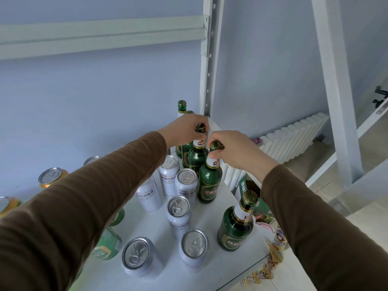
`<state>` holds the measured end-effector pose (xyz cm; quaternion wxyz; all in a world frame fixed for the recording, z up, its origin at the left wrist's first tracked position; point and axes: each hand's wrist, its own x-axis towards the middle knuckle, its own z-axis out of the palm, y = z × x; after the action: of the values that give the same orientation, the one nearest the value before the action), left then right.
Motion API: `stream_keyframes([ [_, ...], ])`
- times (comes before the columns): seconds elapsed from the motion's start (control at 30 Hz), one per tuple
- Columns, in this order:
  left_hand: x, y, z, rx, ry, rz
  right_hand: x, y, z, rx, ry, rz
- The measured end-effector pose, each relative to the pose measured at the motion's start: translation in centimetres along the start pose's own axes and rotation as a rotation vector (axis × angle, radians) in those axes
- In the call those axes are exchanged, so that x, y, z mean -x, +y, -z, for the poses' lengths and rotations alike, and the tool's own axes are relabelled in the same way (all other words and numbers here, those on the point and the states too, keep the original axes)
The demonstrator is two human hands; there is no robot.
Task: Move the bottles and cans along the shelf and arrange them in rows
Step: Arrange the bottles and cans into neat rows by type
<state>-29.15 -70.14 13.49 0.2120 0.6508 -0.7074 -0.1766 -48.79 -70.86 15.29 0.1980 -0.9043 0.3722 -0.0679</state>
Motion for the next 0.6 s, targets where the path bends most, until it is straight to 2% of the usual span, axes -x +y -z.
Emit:
stream_keyframes([
  [0.4, 0.2, -0.1, 0.3, 0.045, -0.007, 0.053, -1.3, -0.6, 0.0, 0.035, -0.052, -0.018],
  [0.6, 1.4, 0.0, 1.5, 0.115, -0.015, 0.084, -1.0, -0.4, -0.1, -0.038, -0.081, -0.038],
])
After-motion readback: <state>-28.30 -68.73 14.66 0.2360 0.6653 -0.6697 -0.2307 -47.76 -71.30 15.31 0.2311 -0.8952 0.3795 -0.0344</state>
